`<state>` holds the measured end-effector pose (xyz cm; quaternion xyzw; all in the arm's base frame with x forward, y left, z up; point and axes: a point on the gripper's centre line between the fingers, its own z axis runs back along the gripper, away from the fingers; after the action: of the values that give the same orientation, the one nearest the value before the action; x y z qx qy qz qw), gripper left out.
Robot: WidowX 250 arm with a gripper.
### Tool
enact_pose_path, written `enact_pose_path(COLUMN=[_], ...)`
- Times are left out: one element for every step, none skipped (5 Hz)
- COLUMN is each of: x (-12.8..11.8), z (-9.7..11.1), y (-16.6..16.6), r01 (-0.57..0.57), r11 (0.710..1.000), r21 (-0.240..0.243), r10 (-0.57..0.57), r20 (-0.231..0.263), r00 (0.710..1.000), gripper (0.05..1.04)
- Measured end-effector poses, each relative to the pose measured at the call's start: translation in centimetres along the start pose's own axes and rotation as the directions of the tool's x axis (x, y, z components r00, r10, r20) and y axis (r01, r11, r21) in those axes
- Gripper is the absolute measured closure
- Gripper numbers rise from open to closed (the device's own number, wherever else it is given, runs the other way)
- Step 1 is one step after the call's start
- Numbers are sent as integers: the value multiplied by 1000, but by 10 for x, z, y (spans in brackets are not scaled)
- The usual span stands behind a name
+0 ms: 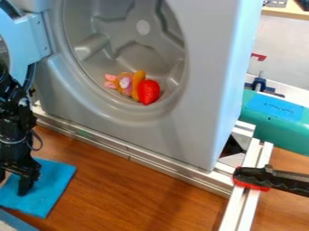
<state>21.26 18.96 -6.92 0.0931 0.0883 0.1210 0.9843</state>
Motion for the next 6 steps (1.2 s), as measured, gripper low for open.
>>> enact_pose_path(x=[0, -8, -15, -12, -5, 10], z=[-3, 3, 17, 27, 36, 39], y=[-11, -47, -115, -160, -186, -192], r01=[9, -24, 98, 104, 89, 37], r11=[999, 993, 977, 968, 967, 967], r21=[-40, -116, -190, -230, -239, -254], r10=[-8, 35, -76, -69, -43, 15], r20=[33, 92, 118, 157, 191, 198], r00=[999, 995, 990, 985, 981, 980], gripper=[83, 83, 83, 83, 83, 83])
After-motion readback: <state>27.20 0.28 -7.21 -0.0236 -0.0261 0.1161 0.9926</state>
